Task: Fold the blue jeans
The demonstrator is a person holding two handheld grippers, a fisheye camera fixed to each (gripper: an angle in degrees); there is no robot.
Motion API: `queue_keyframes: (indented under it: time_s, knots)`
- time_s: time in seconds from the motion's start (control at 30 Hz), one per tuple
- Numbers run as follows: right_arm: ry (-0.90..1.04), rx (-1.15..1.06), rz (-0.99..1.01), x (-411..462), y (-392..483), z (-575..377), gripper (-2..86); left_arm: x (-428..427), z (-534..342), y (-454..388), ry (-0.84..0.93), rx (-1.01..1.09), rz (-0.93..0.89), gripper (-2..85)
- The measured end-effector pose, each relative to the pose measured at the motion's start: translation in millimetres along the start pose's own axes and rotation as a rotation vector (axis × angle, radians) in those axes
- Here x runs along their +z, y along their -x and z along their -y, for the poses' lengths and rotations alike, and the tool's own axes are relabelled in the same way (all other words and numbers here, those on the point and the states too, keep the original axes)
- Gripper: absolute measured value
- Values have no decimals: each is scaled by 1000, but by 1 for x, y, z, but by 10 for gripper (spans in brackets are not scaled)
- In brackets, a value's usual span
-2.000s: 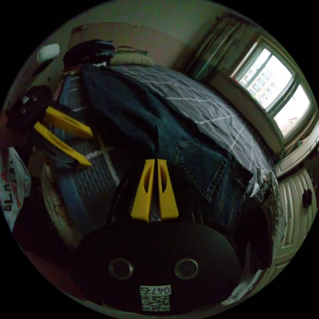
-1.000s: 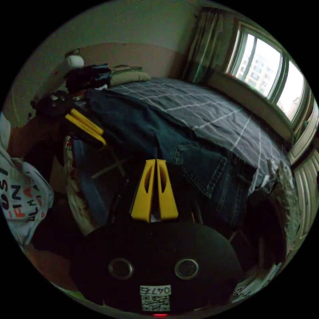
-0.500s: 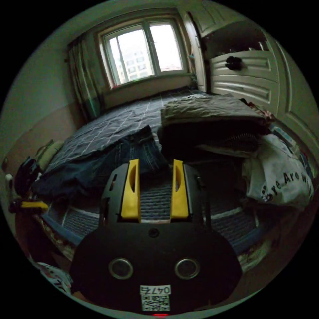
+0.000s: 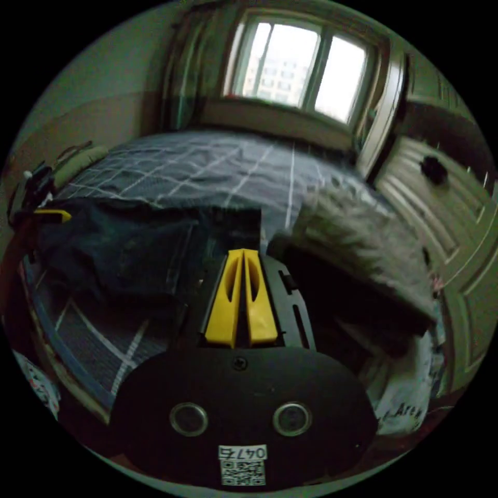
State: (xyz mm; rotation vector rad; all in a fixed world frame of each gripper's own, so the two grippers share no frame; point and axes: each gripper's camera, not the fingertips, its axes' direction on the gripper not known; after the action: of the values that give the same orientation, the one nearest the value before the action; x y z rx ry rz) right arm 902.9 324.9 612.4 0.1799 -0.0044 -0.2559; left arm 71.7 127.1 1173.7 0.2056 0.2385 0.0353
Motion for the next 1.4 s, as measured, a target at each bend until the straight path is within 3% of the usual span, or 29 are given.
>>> queue_keyframes:
  time_s: [0.13, 0.27, 0.33, 0.4, 0.57, 0.73, 0.87, 1.07, 1.17, 1.27, 1.33, 1.4]
  knots:
    - [107, -125, 73, 43, 46, 65, -1, 24, 30, 10, 99, 87, -8, -10]
    - [319, -206, -50, 127, 98, 116, -5, 64, 50, -15, 185, 258, -121, -9]
    - [418, -223, -79, 161, 112, 128, -5, 102, 62, -21, 286, 280, -69, -9]
    - [392, -134, -40, 179, 121, 146, -5, 132, 69, -12, 365, 246, 39, -8]
    - [399, -143, -48, 197, 173, 171, -5, 128, 60, 20, 387, 208, 44, -9]
    - [199, -271, -153, 135, 262, 173, -4, 52, 13, 54, 238, 308, 63, -9]
    - [174, -290, -6, 97, 343, 145, 1, 36, -28, 96, 353, 307, 116, -9]
    - [-26, -400, 92, 50, 471, 132, 1, -47, -149, 142, 243, 320, -136, -9]
    - [96, -457, 21, 83, 530, 141, -1, -38, -203, 164, 322, 269, -84, -9]
    - [266, -307, 92, 117, 555, 142, -5, -69, -245, 200, 282, 155, -163, -9]
    - [212, -228, 127, 102, 578, 151, -5, -130, -278, 231, 163, 144, -203, -9]
    - [-10, -296, 76, 63, 643, 167, -5, -175, -307, 266, 85, 104, -165, -9]
